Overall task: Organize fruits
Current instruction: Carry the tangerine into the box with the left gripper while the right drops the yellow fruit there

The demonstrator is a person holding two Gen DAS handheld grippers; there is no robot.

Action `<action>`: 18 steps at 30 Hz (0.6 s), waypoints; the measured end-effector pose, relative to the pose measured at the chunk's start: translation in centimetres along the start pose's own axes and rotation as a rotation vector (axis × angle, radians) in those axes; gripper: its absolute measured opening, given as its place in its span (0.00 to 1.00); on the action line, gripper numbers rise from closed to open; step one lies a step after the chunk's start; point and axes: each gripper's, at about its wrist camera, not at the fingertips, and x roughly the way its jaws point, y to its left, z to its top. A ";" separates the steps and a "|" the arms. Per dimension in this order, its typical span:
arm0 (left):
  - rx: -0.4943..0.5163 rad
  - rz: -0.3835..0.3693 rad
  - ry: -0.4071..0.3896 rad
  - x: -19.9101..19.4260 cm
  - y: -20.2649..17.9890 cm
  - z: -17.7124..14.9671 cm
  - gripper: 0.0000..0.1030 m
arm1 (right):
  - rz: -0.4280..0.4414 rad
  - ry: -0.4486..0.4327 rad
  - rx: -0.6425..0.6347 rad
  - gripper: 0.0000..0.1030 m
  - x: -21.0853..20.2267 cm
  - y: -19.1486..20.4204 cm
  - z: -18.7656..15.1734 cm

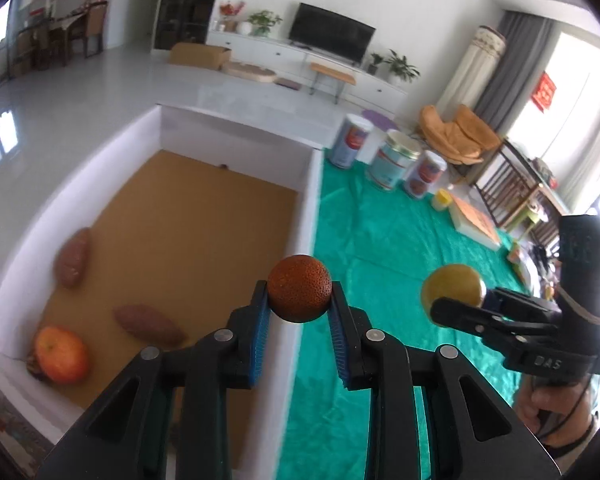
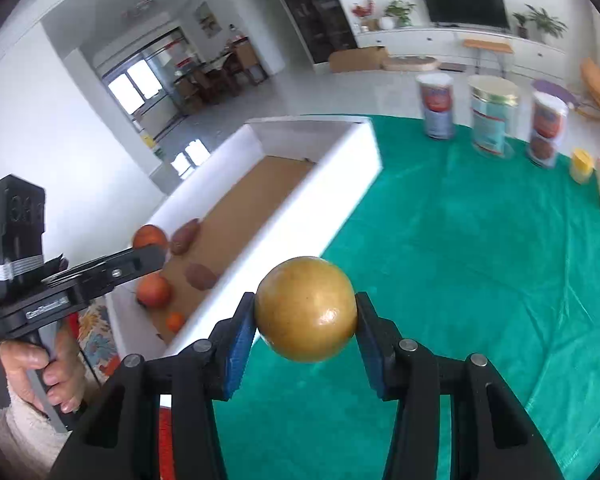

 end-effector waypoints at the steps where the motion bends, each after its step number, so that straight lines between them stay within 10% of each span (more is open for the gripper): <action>1: -0.024 0.056 0.006 0.4 2.1 0.4 0.27 | 0.015 0.018 -0.030 0.47 1.6 1.9 1.2; 6: -0.114 0.282 0.127 4.7 10.4 -0.1 0.27 | -0.047 0.157 -0.147 0.47 11.5 7.8 4.2; 12: -0.153 0.342 0.237 8.2 13.8 -1.3 0.29 | -0.177 0.328 -0.187 0.47 19.7 8.4 4.1; 18: -0.098 0.335 0.147 6.2 12.5 -1.4 0.65 | -0.153 0.290 -0.141 0.53 18.5 7.4 4.8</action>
